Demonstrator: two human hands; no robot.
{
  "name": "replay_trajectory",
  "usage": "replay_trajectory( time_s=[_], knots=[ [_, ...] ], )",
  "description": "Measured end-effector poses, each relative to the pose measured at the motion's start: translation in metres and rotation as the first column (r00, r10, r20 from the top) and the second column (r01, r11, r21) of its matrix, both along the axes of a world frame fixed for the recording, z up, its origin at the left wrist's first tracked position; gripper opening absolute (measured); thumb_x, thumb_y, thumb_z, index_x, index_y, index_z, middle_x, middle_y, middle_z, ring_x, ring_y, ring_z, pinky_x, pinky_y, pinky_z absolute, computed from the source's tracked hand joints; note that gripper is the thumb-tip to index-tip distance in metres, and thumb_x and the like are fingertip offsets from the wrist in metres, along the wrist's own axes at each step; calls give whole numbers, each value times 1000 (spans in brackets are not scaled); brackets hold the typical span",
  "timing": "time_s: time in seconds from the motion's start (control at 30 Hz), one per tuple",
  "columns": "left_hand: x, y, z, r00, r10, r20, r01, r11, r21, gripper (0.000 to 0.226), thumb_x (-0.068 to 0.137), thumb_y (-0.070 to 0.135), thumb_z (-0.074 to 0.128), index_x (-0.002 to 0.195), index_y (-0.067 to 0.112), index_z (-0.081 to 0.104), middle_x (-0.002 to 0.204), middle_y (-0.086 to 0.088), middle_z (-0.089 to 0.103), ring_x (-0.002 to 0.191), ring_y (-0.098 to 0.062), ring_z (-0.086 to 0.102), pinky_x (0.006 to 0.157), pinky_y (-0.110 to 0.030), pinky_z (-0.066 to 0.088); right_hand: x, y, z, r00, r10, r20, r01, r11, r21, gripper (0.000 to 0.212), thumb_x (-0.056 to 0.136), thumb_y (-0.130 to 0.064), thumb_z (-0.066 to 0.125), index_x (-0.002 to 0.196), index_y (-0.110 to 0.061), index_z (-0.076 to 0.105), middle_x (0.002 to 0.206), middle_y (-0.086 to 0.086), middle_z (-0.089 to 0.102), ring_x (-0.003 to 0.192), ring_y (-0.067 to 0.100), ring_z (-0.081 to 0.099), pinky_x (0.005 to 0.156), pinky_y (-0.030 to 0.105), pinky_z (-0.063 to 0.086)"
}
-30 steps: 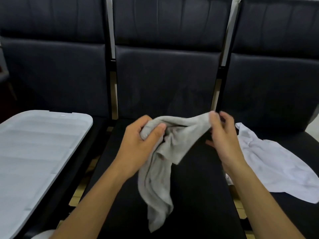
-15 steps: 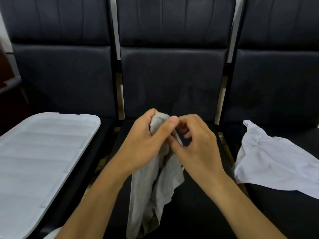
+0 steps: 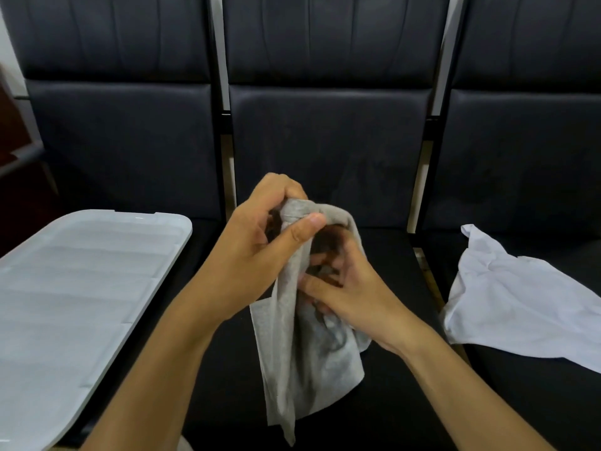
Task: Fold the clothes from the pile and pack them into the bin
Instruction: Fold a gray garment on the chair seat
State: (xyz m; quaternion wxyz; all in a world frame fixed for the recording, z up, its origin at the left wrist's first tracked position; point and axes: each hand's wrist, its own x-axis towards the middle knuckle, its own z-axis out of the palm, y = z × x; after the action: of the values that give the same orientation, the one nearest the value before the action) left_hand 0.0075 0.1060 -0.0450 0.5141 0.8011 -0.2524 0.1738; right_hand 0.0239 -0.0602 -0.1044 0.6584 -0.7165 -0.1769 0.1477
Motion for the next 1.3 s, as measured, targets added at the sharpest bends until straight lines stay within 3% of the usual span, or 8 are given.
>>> replay_trajectory(
  time_s=[0.1, 0.33, 0.47, 0.63, 0.73, 1.03, 1.17, 1.3],
  knots=[
    [-4, -1, 3, 997, -69, -45, 67, 997, -39, 17, 89, 23, 64, 90, 7, 58, 83, -6, 59, 72, -18, 61, 63, -19, 52, 1, -2, 1, 991, 121, 52, -117, 991, -71, 58, 86, -37, 73, 137, -47, 46, 123, -5, 63, 112, 13, 64, 88, 31, 56],
    [-6, 4, -2, 962, -128, -241, 101, 987, -124, 21, 72, 16, 77, 87, 2, 73, 82, -7, 74, 77, -17, 73, 67, -22, 57, 7, -19, 7, 966, 239, 99, -241, 970, 12, 38, 87, -25, 70, 95, 11, 60, 103, -2, 67, 101, 19, 65, 91, 33, 54],
    [-5, 9, -4, 923, -146, -357, 127, 989, -77, 20, 73, 18, 75, 92, 9, 76, 88, -4, 77, 83, -17, 74, 69, -21, 57, 11, -26, 5, 980, 196, 41, -201, 958, 207, 34, 89, -13, 67, 60, -11, 50, 84, 8, 65, 84, 20, 64, 78, 32, 52],
    [0, 19, -11, 959, 33, -281, 2, 992, 124, 14, 77, 16, 77, 90, 20, 77, 89, 3, 69, 87, -10, 68, 73, -17, 54, 15, -39, 13, 980, 153, 128, -141, 985, -96, 20, 84, -29, 74, 98, -21, 63, 77, 16, 67, 68, 32, 62, 65, 34, 53],
    [8, 21, -23, 963, 269, -32, -247, 921, 301, 29, 80, 0, 75, 84, 28, 74, 85, 14, 63, 89, 0, 62, 76, -9, 48, 18, -46, 7, 966, 197, 165, -128, 926, -355, 42, 86, -41, 71, 69, -4, 62, 58, 9, 56, 51, 28, 49, 51, 33, 39],
    [7, 20, -25, 834, 539, 119, -532, 842, -88, 31, 92, -9, 50, 98, 13, 70, 92, 4, 70, 90, -9, 67, 78, -19, 53, 30, -79, 7, 916, -198, 350, 344, 837, -425, 57, 82, -52, 70, 57, -4, 51, 46, 1, 48, 44, 19, 52, 45, 38, 51],
    [3, 2, -21, 873, 484, 69, -474, 872, -121, 22, 98, 7, 54, 93, 22, 68, 84, 11, 69, 84, -1, 65, 72, -12, 48, 28, -89, 13, 842, -94, 531, 496, 522, -694, 36, 82, -59, 58, 70, -25, 63, 62, -6, 63, 64, 14, 62, 65, 42, 57],
    [-4, -25, -23, 969, 228, -96, -231, 973, -20, 7, 91, 20, 68, 88, 16, 73, 74, 0, 71, 70, -14, 69, 61, -23, 54, 14, -64, 27, 921, 124, 368, 61, 890, -452, 58, 77, -51, 75, 130, -38, 55, 117, -17, 65, 112, 1, 61, 95, 29, 53]
  ],
)
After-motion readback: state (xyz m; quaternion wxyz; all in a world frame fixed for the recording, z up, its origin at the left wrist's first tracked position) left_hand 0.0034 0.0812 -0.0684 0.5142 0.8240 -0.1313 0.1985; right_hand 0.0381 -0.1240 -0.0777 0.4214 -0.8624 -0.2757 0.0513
